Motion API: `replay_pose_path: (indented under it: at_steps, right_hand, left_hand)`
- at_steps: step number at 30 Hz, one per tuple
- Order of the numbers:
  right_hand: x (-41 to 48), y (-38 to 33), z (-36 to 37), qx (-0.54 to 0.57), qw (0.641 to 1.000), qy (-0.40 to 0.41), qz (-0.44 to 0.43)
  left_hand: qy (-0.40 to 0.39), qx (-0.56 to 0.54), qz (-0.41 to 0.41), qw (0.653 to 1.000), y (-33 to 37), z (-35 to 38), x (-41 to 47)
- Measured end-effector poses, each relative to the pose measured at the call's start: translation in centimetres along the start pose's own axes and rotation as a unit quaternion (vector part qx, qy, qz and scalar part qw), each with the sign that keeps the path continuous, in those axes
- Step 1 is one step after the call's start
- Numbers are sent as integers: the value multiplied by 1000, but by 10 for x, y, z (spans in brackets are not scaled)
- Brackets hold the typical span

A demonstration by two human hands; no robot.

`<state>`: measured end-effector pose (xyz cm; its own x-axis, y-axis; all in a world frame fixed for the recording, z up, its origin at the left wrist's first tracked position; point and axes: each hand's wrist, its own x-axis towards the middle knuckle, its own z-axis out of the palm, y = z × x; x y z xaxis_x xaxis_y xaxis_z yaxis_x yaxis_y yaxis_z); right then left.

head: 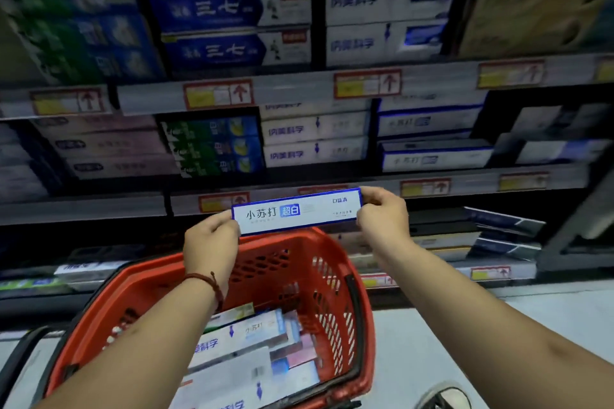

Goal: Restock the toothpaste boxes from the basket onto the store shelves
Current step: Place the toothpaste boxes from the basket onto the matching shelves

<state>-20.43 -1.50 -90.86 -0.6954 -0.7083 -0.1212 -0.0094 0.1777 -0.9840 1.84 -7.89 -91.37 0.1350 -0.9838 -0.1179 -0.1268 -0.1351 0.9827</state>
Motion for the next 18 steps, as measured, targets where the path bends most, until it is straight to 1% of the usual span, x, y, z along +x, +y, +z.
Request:
replay_pose_path:
  at_steps: [10,18]
  right_hand:
    - [60,-46,-91,47,990,122,-52]
    - [106,-64,-158,71,982,154,-86]
  left_hand:
    - [-43,-31,58,997,59,118,-24]
    - [-93,-49,72,992,83,199,-36]
